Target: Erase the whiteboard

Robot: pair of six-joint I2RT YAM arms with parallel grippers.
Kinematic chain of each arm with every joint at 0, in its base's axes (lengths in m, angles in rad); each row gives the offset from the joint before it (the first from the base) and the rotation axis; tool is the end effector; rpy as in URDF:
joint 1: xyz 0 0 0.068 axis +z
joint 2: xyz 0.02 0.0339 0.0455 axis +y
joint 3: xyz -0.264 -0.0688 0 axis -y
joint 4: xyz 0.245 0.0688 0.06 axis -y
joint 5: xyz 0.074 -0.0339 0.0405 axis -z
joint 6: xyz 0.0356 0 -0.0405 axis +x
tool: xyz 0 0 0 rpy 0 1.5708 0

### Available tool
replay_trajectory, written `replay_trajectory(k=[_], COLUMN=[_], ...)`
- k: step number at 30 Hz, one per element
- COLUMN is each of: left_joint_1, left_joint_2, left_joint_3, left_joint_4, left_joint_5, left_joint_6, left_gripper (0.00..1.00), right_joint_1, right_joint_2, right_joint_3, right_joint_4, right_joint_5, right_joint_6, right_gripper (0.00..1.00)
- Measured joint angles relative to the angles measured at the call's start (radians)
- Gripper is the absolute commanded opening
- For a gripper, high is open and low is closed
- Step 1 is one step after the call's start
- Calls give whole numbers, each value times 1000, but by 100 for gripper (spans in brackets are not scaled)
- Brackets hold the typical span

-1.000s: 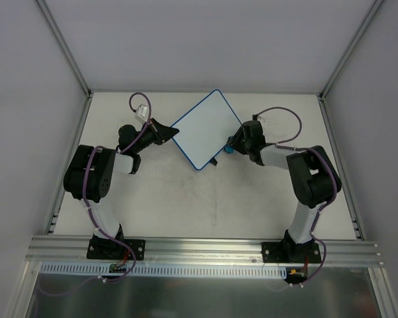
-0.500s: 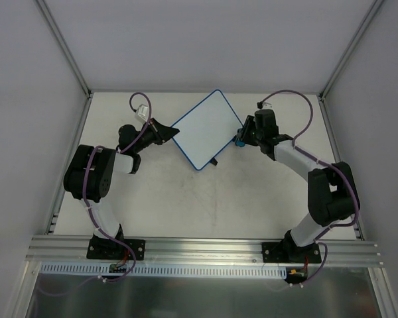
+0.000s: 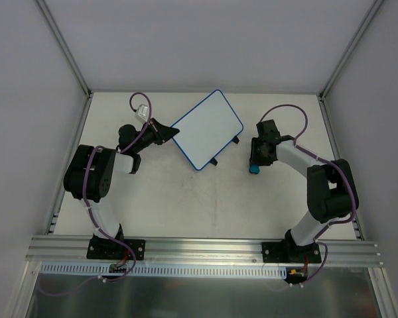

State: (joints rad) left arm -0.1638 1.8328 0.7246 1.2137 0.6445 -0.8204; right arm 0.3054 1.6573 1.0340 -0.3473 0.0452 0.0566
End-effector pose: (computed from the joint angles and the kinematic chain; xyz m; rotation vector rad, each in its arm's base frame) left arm 0.3451 -0.0787 0.1868 0.0439 1.6208 -1.2456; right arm 0.3235 0.1003 0.1918 -0.2978 2.5246 0.0851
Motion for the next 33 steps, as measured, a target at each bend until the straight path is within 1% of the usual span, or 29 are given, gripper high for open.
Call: replay_trajectory(k=[3,11,13,14,17,18,20,21,24,27,31,32,33], left_joint_1=[0,0,0,0,0,0,0,0,0,0,0,0,0], left_joint_2=[0,0,0,0,0,0,0,0,0,0,0,0,0], left_joint_3=[0,0,0,0,0,0,0,0,0,0,0,0,0], left_joint_4=[0,0,0,0,0,0,0,0,0,0,0,0,-4], left_joint_5=[0,1,1,1,1,1,1,1,2,2,2,3,7], left_joint_6=[0,0,0,0,0,0,0,0,0,0,2,5,9], left_gripper=[0,0,0,0,0,0,0,0,1,4,12,20,23], right_joint_1=[3,21,26,28,34,35,38,38,39,39,39,39,39], right_joint_2=[0,20,26,26,26,27,27,27,27,26,21,16,10], right_joint_3=[-24,-29,-31,-32,-34,-34,-34,-34,-34,-43,-67,-71,-76], right_joint_4=[-14,-16,-16,-15,-13,-13,-10,-8,-6,4,17,21,25], right_joint_5=[24,80,90,97,111,115,124,127,135,147,157,158,158], right_joint_6=[-8,-17,-17,-17,-17,-17,-18,-18,-19,-19,-18,-18,-18], right_gripper=[13,13,29,34,40,46,52,58,64,66,66,66,66])
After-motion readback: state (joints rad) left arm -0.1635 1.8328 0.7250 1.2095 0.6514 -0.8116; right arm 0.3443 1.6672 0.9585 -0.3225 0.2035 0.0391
